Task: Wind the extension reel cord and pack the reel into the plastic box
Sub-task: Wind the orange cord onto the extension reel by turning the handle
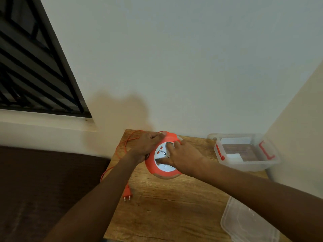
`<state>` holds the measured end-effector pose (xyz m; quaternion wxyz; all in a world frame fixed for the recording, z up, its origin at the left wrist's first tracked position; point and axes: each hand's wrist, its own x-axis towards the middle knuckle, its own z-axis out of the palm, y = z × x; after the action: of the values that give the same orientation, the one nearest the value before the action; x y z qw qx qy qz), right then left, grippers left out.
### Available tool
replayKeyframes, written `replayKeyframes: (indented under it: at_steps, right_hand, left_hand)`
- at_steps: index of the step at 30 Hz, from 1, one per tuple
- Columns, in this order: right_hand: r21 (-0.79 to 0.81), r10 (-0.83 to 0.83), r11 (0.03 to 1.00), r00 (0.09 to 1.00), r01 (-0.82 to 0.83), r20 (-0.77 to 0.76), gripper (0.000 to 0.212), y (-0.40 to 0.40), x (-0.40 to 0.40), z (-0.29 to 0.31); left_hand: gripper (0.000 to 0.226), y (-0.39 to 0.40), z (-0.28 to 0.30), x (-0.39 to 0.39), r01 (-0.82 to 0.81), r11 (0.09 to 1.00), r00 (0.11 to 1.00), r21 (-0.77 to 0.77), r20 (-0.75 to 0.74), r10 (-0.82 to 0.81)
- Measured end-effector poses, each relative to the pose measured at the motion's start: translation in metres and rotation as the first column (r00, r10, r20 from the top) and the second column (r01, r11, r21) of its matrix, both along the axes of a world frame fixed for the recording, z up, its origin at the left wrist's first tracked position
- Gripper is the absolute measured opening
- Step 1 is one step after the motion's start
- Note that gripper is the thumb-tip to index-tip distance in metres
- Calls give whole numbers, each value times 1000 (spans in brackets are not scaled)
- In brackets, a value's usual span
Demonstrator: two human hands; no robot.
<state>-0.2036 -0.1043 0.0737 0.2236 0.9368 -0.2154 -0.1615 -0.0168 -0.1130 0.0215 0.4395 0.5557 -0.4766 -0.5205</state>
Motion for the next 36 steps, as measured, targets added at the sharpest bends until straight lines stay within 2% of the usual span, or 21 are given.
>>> replayKeyframes:
  at_steps: [6, 12, 14, 17, 19, 21, 23, 24, 25, 29, 33, 36]
  right_hand:
    - [135, -185, 978, 966, 162, 179, 95, -10, 2, -5]
    - [54, -248, 968, 915, 244, 320, 95, -7, 5, -15]
    - [20, -249, 965, 896, 260, 368, 95, -5, 6, -20]
    - [58, -309, 946, 834, 318, 457, 83, -6, 7, -24]
    - [123, -395, 911, 747, 394, 534, 73, -9, 8, -25]
    - [290, -532, 838, 571, 463, 626, 68, -13, 10, -23]
    - [529, -688, 717, 336, 453, 644, 59, -17, 9, -19]
    - [603, -735, 669, 262, 434, 626, 55, -17, 7, -18]
    - [631, -753, 650, 246, 424, 611, 53, -16, 5, -19]
    - [549, -678, 735, 405, 399, 613, 63, -6, -4, -28]
    - [419, -519, 854, 562, 309, 644, 42, -9, -15, -27]
    - [292, -352, 930, 760, 221, 546, 41, -12, -22, -26]
  left_hand:
    - [34, -4, -2, -1, -104, 994, 988, 33, -113, 107]
    - [33, -11, 2, -6, -174, 985, 973, -11, -158, 170]
    - [31, -12, 7, -9, -199, 979, 974, -33, -113, 194]
    - [29, -11, 11, -16, -229, 973, 969, -39, -106, 224]
    - [28, -8, 14, -22, -260, 965, 952, -27, -172, 252]
    - [29, -7, 16, -29, -299, 954, 926, -26, -250, 283]
    - [29, -7, 14, -33, -331, 943, 913, -21, -260, 315]
    - [27, -6, 12, -34, -335, 942, 912, -20, -255, 320]
    - [25, -6, 10, -33, -335, 942, 915, -20, -245, 320]
    - [26, -5, 7, -25, -310, 951, 927, 7, -219, 304]
    - [37, -4, 6, -17, -281, 959, 939, 36, -196, 282]
    - [37, -3, 3, -11, -279, 960, 941, 32, -189, 280]
